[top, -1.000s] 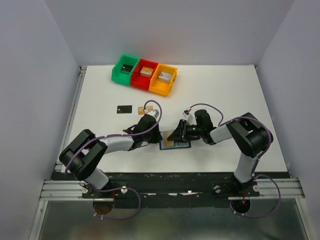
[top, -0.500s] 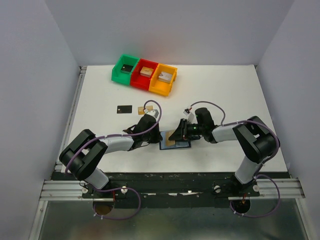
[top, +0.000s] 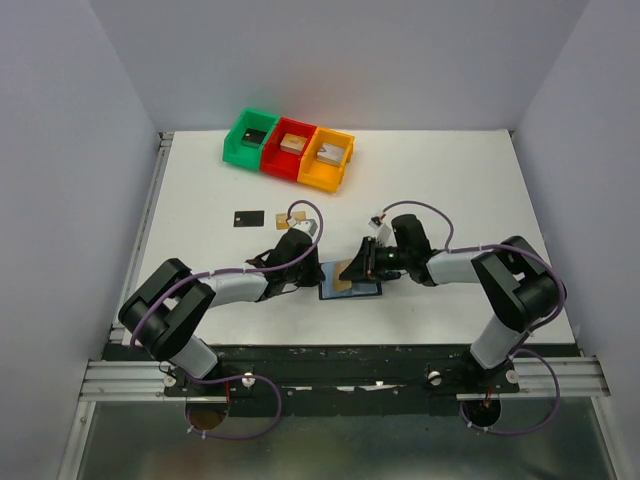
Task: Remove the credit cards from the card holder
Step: Remove the credit card from the card holder.
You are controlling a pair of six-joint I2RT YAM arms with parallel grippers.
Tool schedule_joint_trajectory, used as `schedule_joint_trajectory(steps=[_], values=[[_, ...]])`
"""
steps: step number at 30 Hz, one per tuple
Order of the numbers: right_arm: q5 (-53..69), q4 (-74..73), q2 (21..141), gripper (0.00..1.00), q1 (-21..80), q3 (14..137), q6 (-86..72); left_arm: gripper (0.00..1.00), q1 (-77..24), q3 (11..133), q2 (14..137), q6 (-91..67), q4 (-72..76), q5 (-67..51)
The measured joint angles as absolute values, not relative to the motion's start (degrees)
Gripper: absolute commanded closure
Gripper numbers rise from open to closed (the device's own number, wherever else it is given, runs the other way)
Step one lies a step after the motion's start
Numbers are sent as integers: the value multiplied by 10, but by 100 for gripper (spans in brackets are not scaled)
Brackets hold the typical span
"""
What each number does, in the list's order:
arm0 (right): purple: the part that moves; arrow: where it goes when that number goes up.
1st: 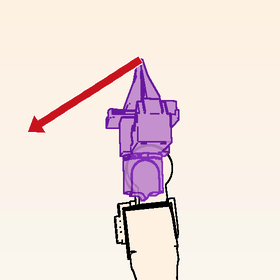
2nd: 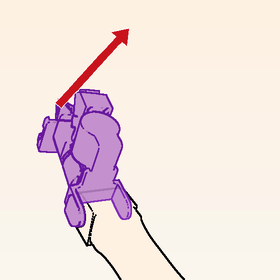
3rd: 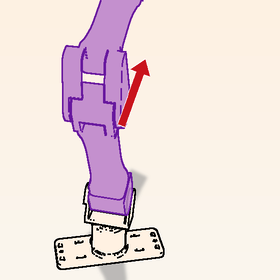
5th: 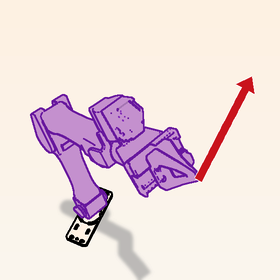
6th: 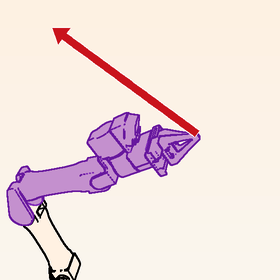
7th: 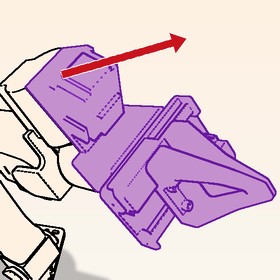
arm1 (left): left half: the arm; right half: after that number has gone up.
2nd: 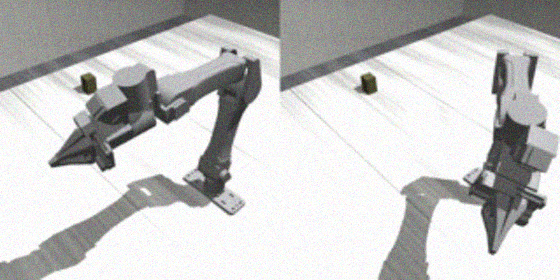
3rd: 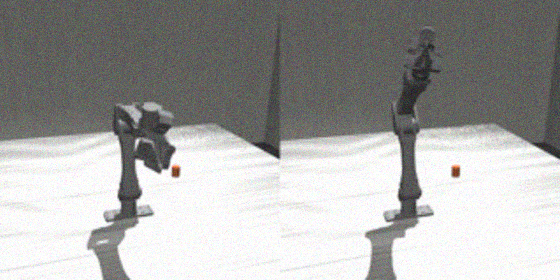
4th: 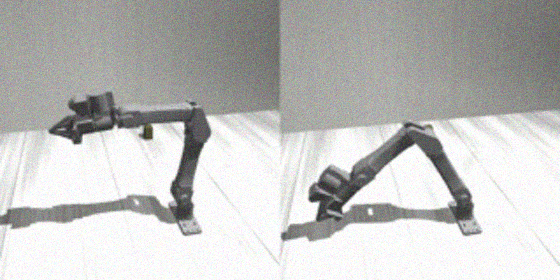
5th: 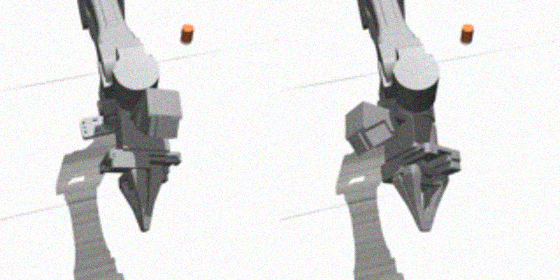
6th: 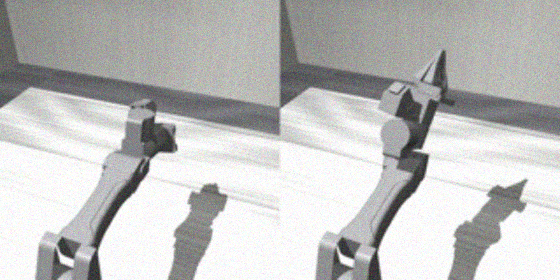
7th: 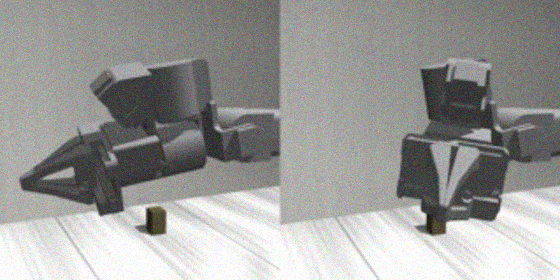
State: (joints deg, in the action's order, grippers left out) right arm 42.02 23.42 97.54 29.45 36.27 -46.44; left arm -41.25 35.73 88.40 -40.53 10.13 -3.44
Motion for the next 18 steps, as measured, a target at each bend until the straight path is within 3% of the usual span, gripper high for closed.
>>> schedule_joint_trajectory(steps=[18], values=[[410,211,952,70,275,362,-453,100,-413,357,884,-406,101,-34]])
